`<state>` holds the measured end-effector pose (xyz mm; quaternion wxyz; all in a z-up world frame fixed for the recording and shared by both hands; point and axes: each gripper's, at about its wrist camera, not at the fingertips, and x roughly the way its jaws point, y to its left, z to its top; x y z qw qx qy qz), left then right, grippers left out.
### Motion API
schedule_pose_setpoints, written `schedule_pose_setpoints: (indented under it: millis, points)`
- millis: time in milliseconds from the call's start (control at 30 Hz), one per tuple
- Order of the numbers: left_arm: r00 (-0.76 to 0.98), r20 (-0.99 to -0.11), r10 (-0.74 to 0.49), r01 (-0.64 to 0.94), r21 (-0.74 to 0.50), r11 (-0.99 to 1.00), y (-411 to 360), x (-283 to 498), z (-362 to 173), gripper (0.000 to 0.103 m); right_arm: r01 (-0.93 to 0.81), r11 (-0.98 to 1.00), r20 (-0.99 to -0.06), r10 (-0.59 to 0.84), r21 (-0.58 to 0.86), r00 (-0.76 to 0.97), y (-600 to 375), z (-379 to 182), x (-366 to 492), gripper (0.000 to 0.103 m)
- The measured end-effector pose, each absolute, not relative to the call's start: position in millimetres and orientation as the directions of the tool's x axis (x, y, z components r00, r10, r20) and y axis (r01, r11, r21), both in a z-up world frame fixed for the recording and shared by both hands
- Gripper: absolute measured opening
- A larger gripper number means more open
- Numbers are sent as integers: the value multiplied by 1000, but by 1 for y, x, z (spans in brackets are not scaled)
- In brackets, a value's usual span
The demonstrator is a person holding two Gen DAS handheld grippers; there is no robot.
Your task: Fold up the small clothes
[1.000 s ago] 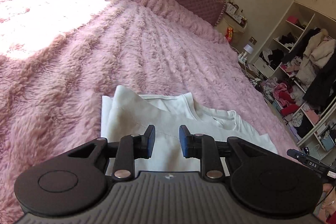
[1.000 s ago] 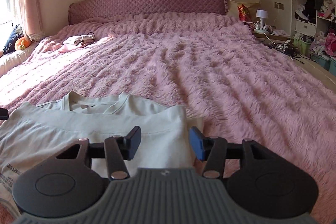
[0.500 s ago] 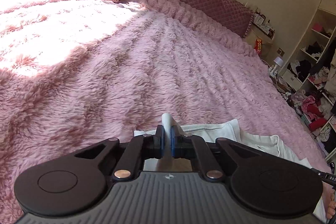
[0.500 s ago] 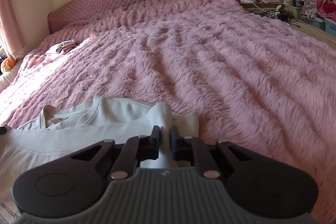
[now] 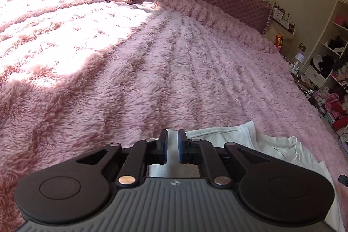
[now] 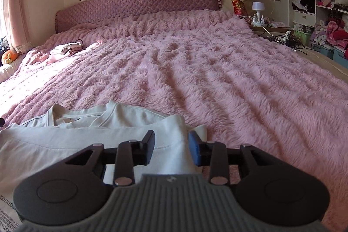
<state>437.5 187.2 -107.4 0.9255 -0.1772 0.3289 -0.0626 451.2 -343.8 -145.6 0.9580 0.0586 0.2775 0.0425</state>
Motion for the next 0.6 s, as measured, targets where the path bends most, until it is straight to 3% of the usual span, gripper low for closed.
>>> schedule_pose_setpoints:
  millis: [167,333,600]
  points:
    - [722,-572,-389,144,-426,893,160,375,-97,18,-230,962,-510,274,148,816,-312,-124,370,34]
    - [643,-604,-472,160,-496,853,145,336,-120,18,-327,941,-563,318,88,763,-285,-142,309,35]
    - [622,-661,-419,103,-462,881,138,322,-145,19,-218,967,-626,250,129,738,-298,-170,289,34]
